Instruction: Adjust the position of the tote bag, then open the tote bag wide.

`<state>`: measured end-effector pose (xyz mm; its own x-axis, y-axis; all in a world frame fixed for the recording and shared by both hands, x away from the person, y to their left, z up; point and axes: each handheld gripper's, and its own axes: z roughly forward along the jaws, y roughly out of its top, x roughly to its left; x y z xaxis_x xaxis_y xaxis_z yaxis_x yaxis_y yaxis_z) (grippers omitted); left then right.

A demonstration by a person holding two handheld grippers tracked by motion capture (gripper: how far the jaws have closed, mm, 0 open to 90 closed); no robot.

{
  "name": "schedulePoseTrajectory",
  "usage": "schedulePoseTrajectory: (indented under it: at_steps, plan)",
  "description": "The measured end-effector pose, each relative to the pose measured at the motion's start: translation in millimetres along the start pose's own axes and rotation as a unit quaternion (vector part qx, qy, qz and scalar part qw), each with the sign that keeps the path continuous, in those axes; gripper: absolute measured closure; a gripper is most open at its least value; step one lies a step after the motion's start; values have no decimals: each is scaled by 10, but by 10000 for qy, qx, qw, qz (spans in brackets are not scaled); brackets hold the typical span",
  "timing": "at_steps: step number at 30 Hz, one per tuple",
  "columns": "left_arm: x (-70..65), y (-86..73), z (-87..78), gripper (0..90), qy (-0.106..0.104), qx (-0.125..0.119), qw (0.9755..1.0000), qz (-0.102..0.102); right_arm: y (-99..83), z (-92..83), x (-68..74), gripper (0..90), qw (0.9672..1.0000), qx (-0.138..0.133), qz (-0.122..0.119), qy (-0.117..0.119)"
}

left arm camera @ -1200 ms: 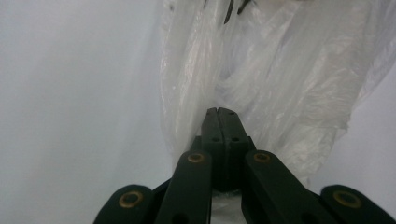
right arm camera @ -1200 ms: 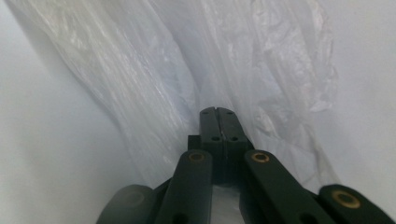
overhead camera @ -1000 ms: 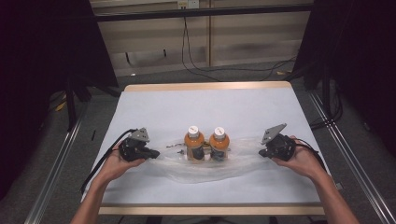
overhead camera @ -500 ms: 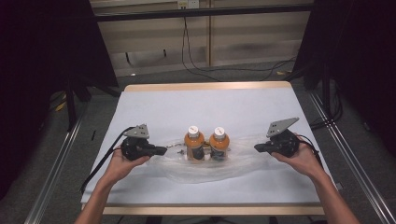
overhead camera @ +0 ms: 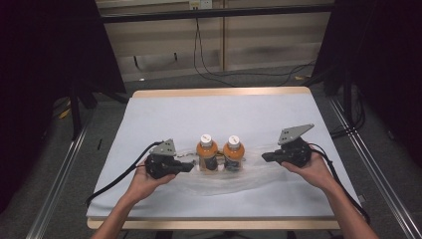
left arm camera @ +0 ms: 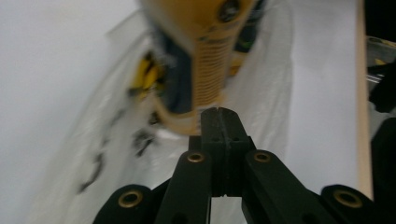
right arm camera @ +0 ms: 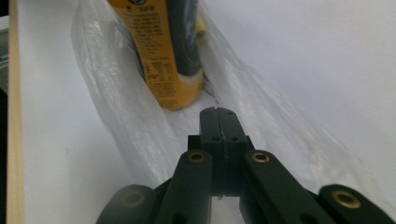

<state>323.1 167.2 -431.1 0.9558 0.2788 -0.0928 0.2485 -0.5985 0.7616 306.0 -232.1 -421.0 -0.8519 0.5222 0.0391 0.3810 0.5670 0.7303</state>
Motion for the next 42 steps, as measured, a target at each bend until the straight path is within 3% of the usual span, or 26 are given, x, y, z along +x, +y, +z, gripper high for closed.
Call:
schedulePoseTrajectory:
  at_steps: [5,13,17,27,30,33,35,38,42]
  plan:
    - [-105,75,126,900,17,75,10000,57,52,102,40,900,10000,69,10,-19]
    - [-109,138,256,900,-56,-132,9999,-19,117,182,49,900,10000,13,27,69]
    - [-139,183,336,900,-39,-169,9998,66,168,235,62,900,9999,10,10,125]
    - [-190,247,493,900,-57,-42,9998,211,286,474,-10,900,9996,164,-51,226]
    - [-183,263,541,900,-93,-123,9998,142,336,546,-25,900,9994,227,-55,240]
    - [-250,332,549,900,-25,-100,9996,273,366,619,-70,900,9993,302,-31,235]
    - [-274,356,588,900,-63,-212,9995,240,377,670,-86,900,9990,354,-38,264]
    - [-273,339,650,900,81,-76,9995,303,403,736,-98,900,9987,408,-49,311]
    - [-286,283,752,900,55,120,9993,358,417,796,-137,900,9984,445,-12,342]
